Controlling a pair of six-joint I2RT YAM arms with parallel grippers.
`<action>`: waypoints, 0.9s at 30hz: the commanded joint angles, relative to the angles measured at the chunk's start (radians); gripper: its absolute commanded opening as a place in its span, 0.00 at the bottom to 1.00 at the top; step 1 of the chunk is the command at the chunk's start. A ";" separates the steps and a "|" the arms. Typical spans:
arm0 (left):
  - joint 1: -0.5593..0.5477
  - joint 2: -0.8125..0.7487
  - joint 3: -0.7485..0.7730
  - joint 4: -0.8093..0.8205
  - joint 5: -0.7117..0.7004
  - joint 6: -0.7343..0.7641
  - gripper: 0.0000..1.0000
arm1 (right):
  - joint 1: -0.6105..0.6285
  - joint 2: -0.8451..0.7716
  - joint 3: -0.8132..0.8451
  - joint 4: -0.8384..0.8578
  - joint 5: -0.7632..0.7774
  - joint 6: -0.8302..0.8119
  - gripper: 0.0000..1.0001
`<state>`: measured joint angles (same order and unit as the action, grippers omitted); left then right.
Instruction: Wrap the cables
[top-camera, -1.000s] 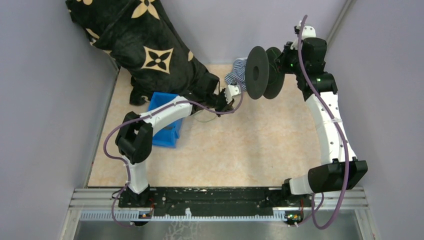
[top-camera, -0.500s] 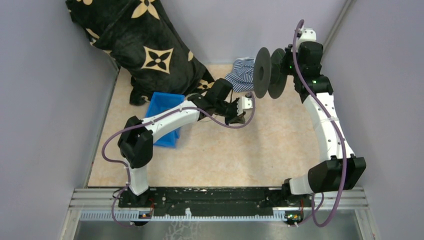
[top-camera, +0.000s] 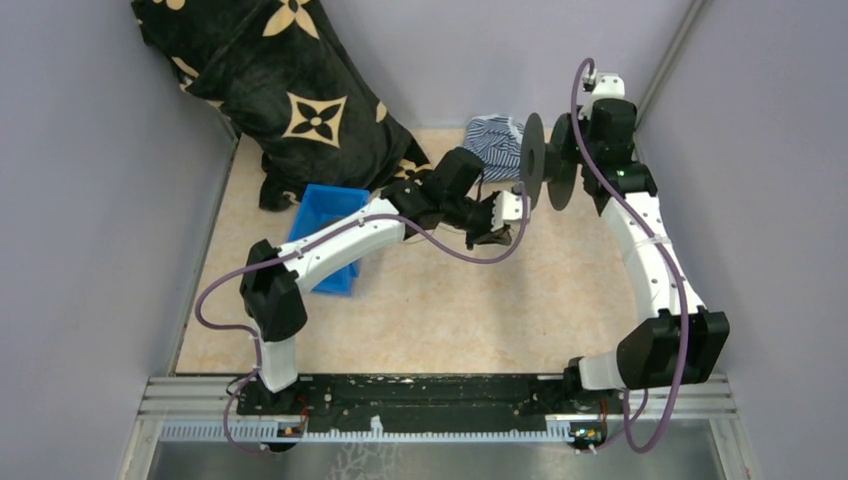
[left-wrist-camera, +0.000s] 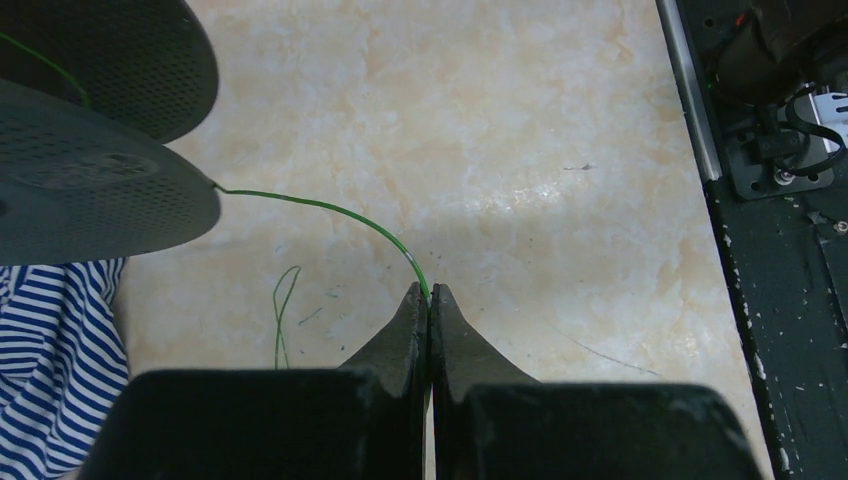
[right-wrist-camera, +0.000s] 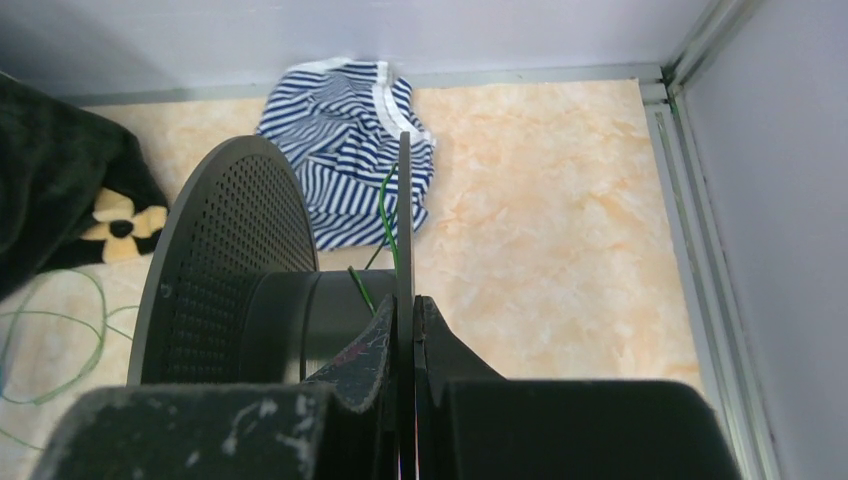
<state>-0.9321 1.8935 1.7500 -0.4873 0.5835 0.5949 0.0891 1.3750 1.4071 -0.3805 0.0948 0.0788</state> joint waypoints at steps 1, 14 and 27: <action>-0.002 -0.001 0.068 -0.033 0.002 -0.003 0.00 | -0.002 -0.075 -0.016 0.144 0.042 -0.047 0.00; -0.003 0.026 0.231 -0.012 -0.108 -0.077 0.00 | -0.002 -0.098 -0.124 0.136 0.013 -0.075 0.00; 0.011 0.072 0.320 0.064 -0.262 -0.121 0.00 | 0.013 -0.143 -0.213 0.100 -0.052 -0.092 0.00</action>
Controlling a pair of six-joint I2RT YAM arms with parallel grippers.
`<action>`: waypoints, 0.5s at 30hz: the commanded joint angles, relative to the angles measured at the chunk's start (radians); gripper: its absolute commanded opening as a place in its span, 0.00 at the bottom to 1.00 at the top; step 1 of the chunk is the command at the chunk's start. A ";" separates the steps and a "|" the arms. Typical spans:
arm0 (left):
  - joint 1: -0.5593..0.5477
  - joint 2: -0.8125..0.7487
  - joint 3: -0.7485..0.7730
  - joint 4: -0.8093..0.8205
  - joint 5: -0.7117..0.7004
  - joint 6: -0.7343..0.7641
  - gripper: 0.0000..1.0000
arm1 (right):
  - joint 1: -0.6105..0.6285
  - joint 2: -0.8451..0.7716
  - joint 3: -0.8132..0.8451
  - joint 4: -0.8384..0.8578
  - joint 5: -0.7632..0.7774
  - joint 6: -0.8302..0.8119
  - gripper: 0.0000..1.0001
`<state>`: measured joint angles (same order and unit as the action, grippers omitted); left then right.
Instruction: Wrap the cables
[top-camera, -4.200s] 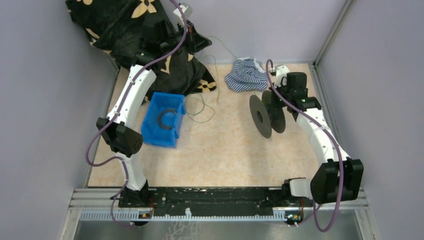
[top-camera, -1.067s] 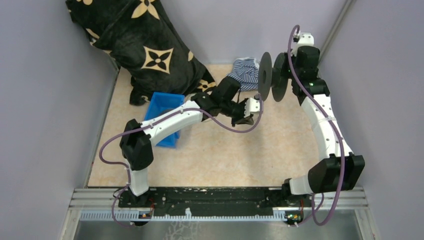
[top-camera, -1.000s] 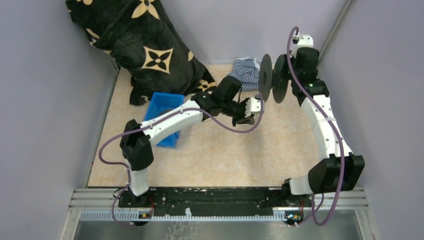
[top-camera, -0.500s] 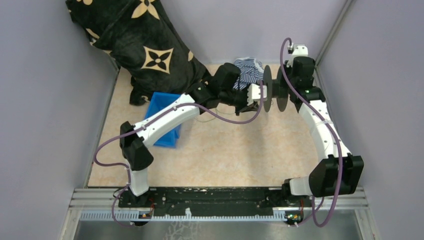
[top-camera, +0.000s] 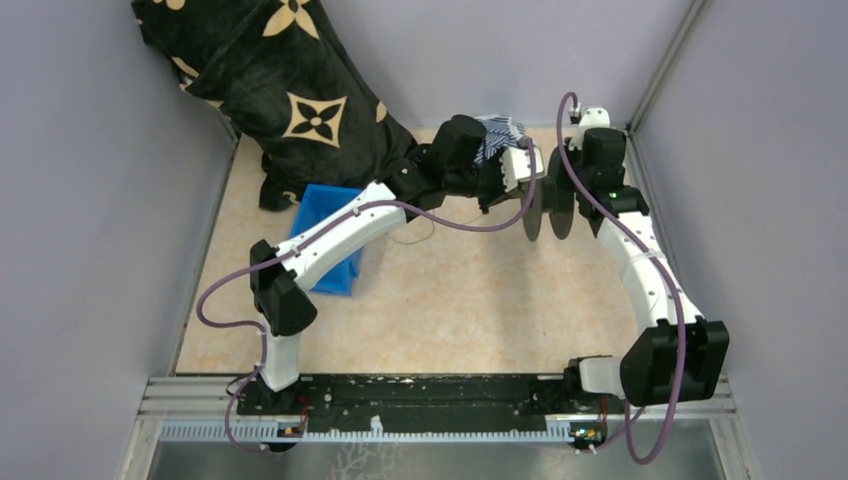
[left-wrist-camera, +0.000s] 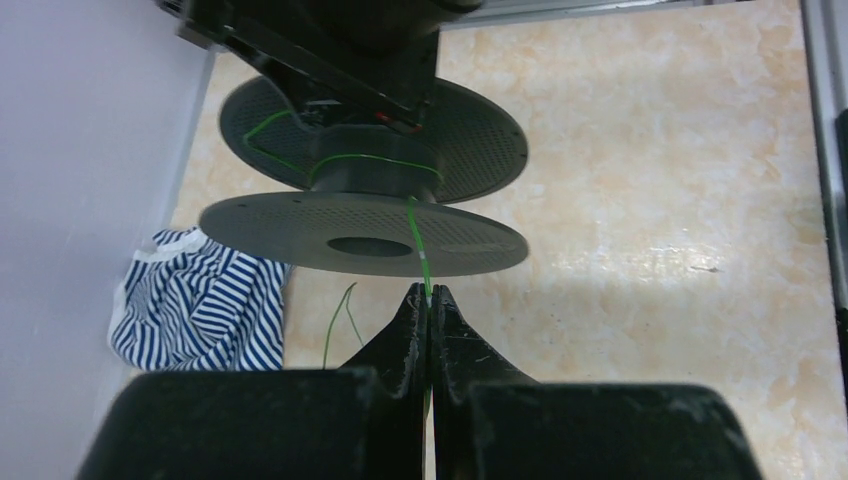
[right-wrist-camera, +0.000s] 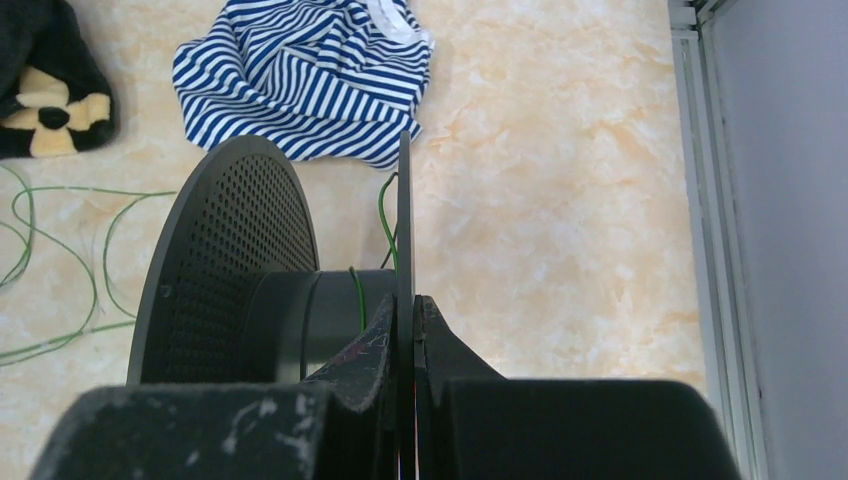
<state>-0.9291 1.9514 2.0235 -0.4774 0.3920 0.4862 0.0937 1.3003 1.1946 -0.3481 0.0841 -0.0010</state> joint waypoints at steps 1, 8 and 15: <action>0.012 0.017 0.047 0.062 -0.084 -0.012 0.00 | 0.009 -0.077 -0.010 0.067 -0.049 -0.014 0.00; 0.059 0.047 0.047 0.105 -0.094 -0.056 0.00 | 0.011 -0.137 -0.080 0.061 -0.136 -0.056 0.00; 0.077 0.088 0.045 0.138 -0.119 -0.042 0.00 | 0.010 -0.196 -0.113 0.038 -0.269 -0.073 0.00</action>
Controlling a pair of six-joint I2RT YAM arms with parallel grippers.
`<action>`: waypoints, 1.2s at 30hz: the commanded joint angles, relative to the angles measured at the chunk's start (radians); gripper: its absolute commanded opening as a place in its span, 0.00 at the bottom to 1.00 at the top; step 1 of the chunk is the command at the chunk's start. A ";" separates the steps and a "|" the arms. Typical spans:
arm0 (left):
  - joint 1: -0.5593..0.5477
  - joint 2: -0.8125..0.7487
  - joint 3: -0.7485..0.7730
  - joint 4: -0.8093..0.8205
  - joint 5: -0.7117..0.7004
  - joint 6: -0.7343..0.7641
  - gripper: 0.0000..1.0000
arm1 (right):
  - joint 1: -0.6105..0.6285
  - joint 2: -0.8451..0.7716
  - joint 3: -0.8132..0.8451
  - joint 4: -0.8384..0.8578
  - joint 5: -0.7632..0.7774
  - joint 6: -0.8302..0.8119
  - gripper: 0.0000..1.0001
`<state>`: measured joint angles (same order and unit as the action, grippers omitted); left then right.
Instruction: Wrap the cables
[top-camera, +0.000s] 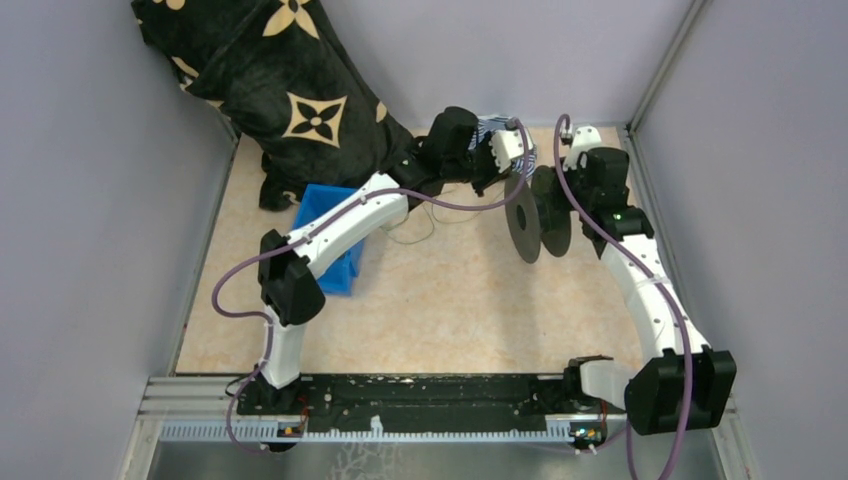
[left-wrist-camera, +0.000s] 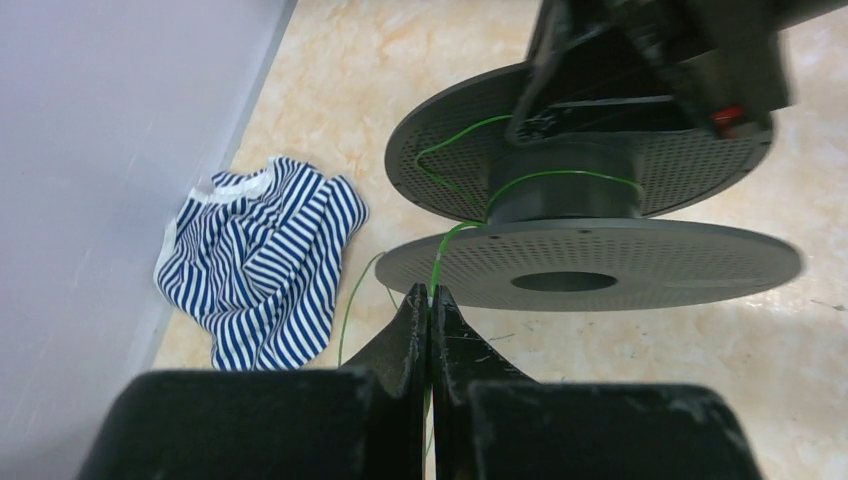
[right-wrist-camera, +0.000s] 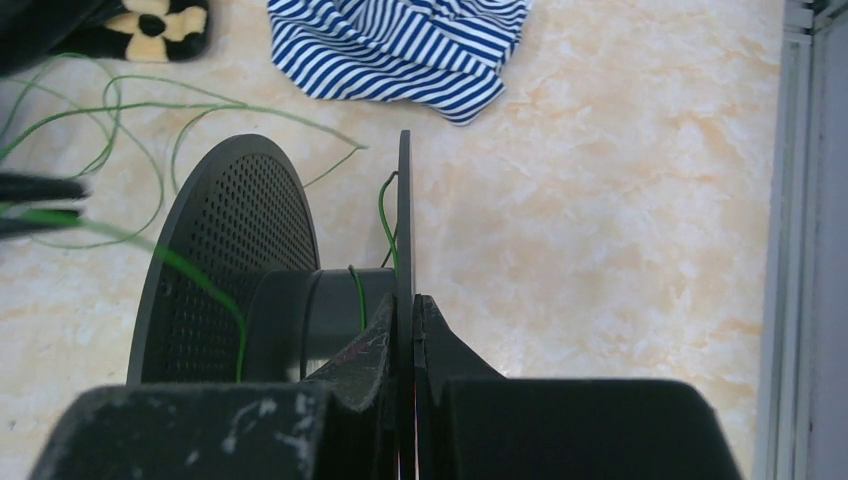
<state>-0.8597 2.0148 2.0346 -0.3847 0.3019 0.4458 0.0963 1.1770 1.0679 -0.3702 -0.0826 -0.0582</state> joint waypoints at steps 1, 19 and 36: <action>0.011 0.029 0.032 0.048 -0.032 -0.002 0.00 | 0.008 -0.080 0.015 0.052 -0.116 -0.018 0.00; 0.102 0.001 -0.118 0.102 0.046 -0.032 0.10 | 0.008 -0.110 0.113 -0.067 -0.223 -0.036 0.00; 0.194 -0.035 -0.216 0.127 0.201 -0.041 0.64 | 0.006 -0.083 0.254 -0.148 -0.221 -0.029 0.00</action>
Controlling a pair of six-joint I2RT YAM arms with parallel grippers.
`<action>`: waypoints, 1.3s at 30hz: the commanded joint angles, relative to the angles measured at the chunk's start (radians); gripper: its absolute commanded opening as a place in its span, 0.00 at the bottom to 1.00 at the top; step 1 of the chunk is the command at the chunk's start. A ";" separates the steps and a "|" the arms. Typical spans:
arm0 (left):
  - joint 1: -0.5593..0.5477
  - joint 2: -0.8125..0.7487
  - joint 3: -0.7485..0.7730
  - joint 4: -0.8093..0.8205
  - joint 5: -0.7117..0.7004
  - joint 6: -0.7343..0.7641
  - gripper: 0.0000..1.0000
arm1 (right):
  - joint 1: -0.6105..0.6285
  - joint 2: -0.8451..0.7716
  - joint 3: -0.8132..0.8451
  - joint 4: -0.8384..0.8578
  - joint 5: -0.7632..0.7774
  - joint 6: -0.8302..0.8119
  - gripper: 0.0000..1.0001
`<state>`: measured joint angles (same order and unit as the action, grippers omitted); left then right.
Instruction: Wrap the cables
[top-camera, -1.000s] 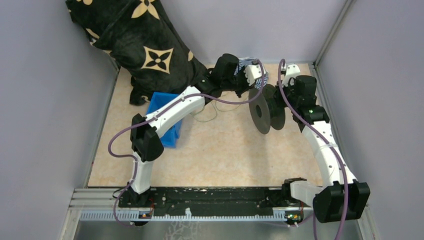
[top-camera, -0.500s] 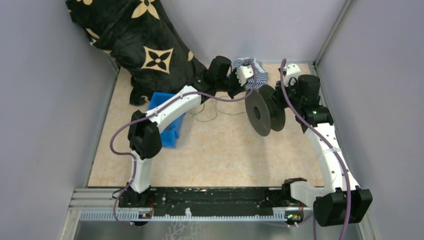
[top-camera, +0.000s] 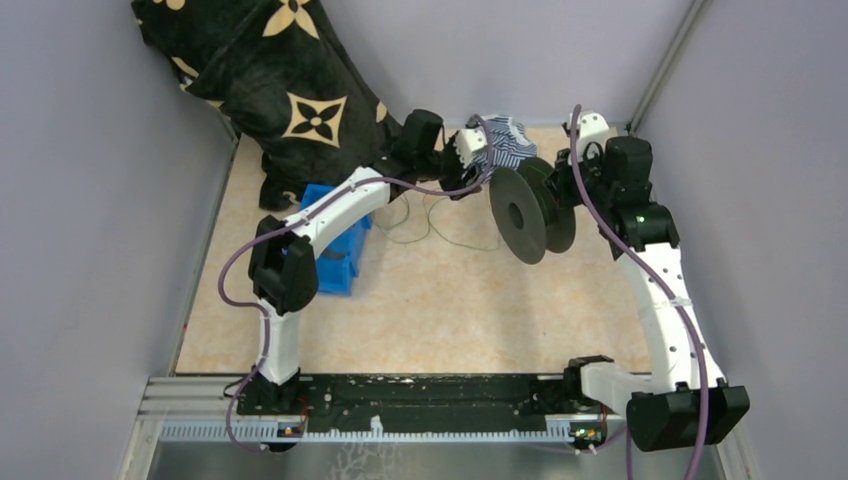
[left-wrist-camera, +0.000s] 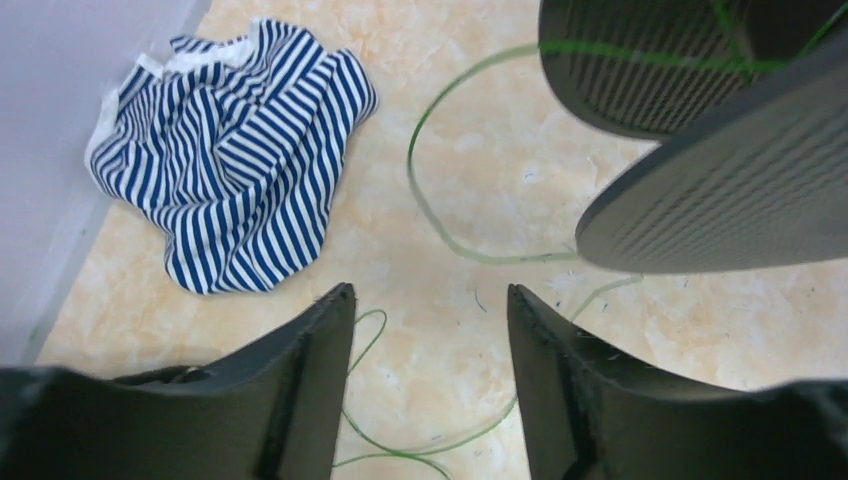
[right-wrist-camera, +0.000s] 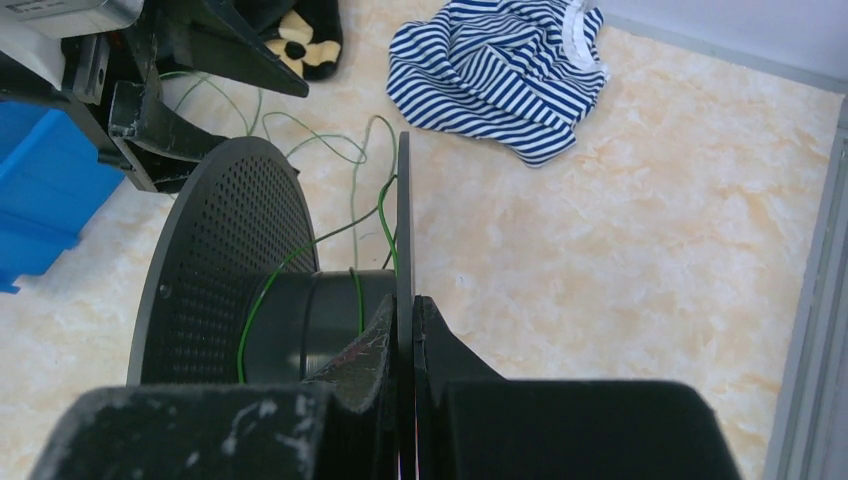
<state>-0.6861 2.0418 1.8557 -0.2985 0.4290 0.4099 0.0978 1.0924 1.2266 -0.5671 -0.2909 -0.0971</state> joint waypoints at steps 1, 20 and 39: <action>0.027 -0.073 -0.047 0.048 0.089 -0.007 0.67 | 0.005 0.004 0.104 0.042 -0.012 0.013 0.00; 0.066 -0.083 -0.351 0.189 0.400 0.032 0.90 | 0.002 0.037 0.288 -0.051 -0.020 0.067 0.00; 0.064 0.116 -0.280 0.319 0.562 -0.123 0.89 | 0.000 0.084 0.542 -0.170 -0.129 0.127 0.00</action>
<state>-0.6201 2.1323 1.5417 -0.0551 0.9100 0.3294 0.0975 1.1748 1.6875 -0.7780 -0.3763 -0.0021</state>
